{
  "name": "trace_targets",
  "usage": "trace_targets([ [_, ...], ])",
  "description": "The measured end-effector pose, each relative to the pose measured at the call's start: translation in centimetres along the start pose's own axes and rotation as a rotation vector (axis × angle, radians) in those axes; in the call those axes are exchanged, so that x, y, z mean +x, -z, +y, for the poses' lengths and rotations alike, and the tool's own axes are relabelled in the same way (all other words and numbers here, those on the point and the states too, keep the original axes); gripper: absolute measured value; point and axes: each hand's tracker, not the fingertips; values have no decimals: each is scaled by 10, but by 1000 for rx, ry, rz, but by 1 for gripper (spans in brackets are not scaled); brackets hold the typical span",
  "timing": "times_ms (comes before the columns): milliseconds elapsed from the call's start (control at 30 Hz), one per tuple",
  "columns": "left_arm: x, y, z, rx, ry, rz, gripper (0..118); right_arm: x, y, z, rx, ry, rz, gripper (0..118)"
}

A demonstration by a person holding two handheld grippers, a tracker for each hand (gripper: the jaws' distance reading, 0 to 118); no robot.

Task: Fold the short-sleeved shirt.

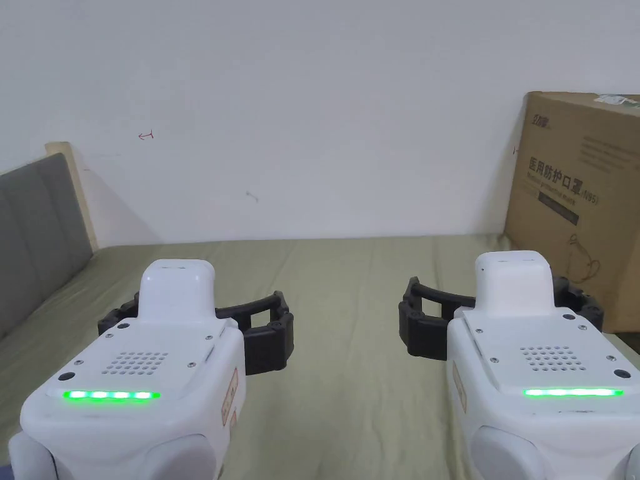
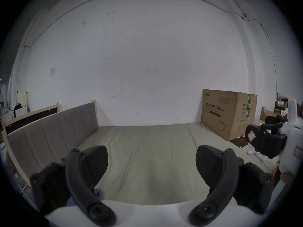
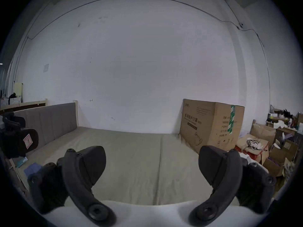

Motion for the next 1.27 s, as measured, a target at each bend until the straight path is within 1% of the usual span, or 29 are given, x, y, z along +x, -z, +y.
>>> trace_targets([
  [133, 11, -2, 1, 7, 87, 57, 110, 1, 0, 0, -4, 7, 10, 113],
  [200, 17, -4, 2, 14, 102, 75, 110, 2, 1, 0, -7, 5, 9, 113],
  [300, 19, -4, 3, 6, 94, 64, 110, 4, 1, -1, -18, 12, 13, 113],
  [433, 17, -1, 6, -69, 5, 50, 111, 4, 1, -2, -26, 11, 10, 113],
  [500, 16, 1, 6, -72, 13, 61, 111, 5, 0, -1, -29, 8, 6, 113],
  [633, 25, 2, 1, -50, 104, 111, 111, 5, -1, 1, -18, 2, -5, 113],
  [700, 28, 3, 0, -42, 118, 137, 111, 5, 0, 0, -27, 6, 3, 113],
  [867, 25, 4, 1, -61, 70, 106, 111, 5, 2, -4, -49, 7, 5, 113],
  [1000, 26, 5, 1, -66, 75, 124, 111, 4, 4, -6, -65, -6, 6, 113],
  [1267, 19, 3, 1, -71, 39, 117, 111, 4, 3, -8, -75, -1, 14, 113],
])
